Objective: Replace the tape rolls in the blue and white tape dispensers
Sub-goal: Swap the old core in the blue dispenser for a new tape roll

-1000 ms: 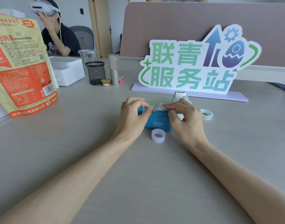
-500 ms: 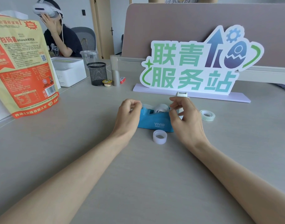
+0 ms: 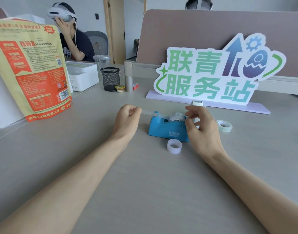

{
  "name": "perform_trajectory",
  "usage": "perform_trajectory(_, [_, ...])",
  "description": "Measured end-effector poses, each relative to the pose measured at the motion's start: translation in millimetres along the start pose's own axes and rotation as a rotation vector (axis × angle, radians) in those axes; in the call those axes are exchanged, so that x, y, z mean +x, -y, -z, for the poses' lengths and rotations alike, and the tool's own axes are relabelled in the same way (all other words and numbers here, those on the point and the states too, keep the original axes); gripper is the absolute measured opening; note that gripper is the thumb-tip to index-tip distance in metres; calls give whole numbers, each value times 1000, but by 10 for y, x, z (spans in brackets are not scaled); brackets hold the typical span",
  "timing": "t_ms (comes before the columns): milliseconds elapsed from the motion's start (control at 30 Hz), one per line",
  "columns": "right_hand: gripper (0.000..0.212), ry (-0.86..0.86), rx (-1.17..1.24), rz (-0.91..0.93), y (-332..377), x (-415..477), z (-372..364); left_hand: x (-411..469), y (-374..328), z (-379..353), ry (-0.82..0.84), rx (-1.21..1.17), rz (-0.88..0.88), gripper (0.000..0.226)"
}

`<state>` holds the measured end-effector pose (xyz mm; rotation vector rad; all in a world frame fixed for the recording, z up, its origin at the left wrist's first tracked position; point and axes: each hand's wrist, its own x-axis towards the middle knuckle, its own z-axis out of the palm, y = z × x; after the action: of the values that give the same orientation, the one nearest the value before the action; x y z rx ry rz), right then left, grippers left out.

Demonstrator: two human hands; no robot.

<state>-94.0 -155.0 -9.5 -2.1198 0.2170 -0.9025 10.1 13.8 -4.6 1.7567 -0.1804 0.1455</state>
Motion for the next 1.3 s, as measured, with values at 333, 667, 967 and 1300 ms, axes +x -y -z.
perform_trajectory(333, [32,0,-7,9,-9,5,-2,62,85,45,10,195,-61,12])
perform_trajectory(667, [32,-9,-42,41,2,6,-8,50,85,68,164,384,-22,19])
perform_trajectory(967, [32,-11,-61,45,11,7,-11,54,133,63,270,654,-135,4])
perform_trajectory(1300, [31,-6,-68,40,1,10,-9,-7,92,69,66,280,-503,44])
